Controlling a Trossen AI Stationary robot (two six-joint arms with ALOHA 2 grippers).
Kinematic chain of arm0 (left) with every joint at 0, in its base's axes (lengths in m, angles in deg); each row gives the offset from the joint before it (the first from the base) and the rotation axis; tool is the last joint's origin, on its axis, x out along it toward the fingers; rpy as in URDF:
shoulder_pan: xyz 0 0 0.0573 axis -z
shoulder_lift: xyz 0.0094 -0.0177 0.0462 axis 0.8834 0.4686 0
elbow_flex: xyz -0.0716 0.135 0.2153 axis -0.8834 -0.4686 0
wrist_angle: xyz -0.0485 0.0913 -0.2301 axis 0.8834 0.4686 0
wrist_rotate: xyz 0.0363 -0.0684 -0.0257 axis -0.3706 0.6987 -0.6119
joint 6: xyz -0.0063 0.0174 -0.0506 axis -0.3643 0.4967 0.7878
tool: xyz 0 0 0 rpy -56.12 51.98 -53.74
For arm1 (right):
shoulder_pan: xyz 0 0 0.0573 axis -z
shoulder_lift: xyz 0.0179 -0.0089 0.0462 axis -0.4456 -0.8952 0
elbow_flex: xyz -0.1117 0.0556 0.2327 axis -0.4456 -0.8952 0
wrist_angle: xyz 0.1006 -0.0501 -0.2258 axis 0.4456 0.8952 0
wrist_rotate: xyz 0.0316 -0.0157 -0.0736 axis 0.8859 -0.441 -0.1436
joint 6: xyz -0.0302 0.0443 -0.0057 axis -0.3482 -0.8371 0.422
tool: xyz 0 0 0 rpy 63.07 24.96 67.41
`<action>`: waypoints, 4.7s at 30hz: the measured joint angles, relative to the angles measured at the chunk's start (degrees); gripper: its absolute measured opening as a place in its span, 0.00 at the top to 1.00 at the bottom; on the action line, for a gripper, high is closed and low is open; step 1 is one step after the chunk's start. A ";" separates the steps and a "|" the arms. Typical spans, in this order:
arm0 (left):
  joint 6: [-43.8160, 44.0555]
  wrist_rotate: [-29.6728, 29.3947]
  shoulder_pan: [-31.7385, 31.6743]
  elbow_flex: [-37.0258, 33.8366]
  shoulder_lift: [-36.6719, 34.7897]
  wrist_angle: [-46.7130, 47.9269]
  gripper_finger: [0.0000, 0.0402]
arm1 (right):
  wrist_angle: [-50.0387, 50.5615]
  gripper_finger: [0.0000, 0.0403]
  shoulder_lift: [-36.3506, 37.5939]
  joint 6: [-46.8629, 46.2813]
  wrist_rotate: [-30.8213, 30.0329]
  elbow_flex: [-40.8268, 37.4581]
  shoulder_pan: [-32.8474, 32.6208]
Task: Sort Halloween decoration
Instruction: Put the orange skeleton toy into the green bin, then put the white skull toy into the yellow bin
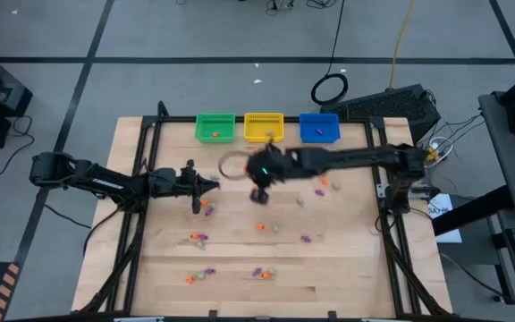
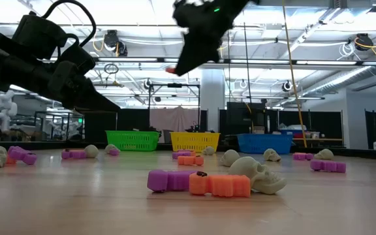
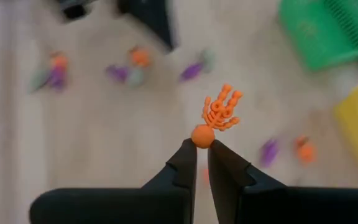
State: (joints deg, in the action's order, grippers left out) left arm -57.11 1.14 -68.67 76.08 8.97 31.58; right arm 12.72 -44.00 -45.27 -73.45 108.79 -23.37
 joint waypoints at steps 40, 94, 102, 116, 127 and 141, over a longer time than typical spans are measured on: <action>-0.37 0.02 0.00 0.00 0.00 -0.43 0.97 | -0.43 0.95 -37.86 -2.63 13.42 41.21 22.97; -0.35 -0.74 0.00 0.00 -0.02 -0.42 0.97 | -26.50 1.00 -23.30 11.56 8.51 18.05 6.66; -0.42 -0.76 0.00 0.00 -0.02 -0.30 0.97 | -47.02 1.00 -11.22 5.63 6.87 -9.55 4.81; 0.00 -0.79 0.00 0.00 -0.02 -0.35 0.97 | -16.20 1.00 15.42 -22.21 -11.43 -34.97 -9.13; 0.09 -0.79 0.00 0.00 -0.02 -0.21 0.97 | -0.40 0.99 13.66 -32.03 -10.84 -35.07 -8.06; 0.07 -0.81 0.00 0.00 -0.02 0.29 0.97 | 0.82 1.00 7.42 -32.09 -4.68 -35.03 -6.47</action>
State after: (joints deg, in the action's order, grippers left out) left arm -57.04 0.34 -68.67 76.08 8.95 31.88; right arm 13.54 -36.58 -77.36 -78.12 73.76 -29.84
